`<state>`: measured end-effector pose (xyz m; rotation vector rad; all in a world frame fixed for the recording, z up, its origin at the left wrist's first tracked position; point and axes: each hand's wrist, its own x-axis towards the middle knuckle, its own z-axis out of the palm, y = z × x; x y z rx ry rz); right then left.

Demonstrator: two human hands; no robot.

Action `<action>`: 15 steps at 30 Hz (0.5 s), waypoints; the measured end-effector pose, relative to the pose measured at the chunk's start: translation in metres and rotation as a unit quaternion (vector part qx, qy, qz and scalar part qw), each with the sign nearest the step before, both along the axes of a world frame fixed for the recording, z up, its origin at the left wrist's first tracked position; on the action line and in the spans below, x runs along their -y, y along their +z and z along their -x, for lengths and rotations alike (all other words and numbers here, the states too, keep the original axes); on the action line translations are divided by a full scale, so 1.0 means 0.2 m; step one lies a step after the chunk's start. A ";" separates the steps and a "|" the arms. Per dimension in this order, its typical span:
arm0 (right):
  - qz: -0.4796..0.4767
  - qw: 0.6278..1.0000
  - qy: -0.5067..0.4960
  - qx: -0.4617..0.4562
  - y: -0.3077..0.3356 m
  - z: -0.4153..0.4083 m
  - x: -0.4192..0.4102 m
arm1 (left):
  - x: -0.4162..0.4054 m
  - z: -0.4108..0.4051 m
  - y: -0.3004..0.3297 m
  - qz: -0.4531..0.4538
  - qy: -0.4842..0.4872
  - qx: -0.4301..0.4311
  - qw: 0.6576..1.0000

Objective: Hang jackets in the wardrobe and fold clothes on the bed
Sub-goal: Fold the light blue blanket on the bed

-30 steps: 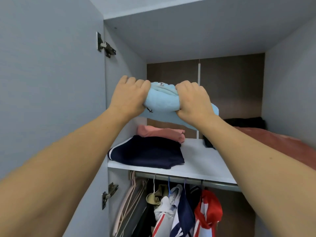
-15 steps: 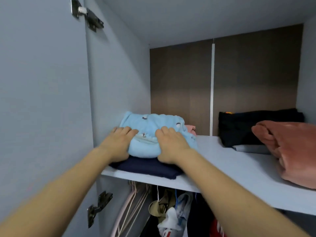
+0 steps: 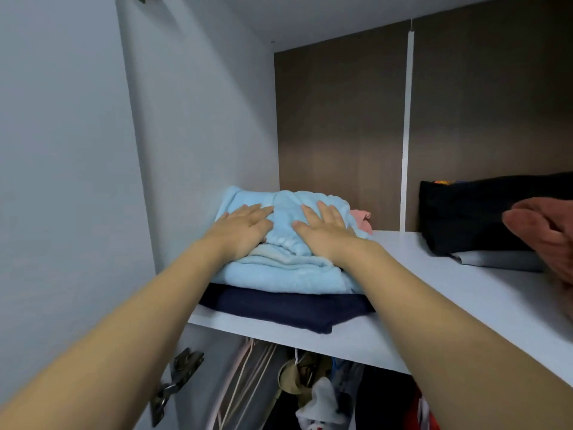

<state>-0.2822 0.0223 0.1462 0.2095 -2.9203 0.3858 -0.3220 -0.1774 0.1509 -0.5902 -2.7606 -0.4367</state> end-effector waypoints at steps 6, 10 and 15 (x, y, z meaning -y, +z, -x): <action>0.049 0.999 -0.005 -0.020 -0.04 0.01 -0.01 | 0.00 0.01 -0.03 -0.006 0.005 -0.034 0.999; 0.035 0.999 -0.004 -0.022 -0.04 -0.01 -0.01 | -0.01 -0.02 -0.02 0.012 0.014 -0.034 0.999; 0.080 0.993 -0.025 -0.080 0.01 -0.18 -0.03 | -0.03 -0.10 0.06 0.066 0.025 -0.039 0.997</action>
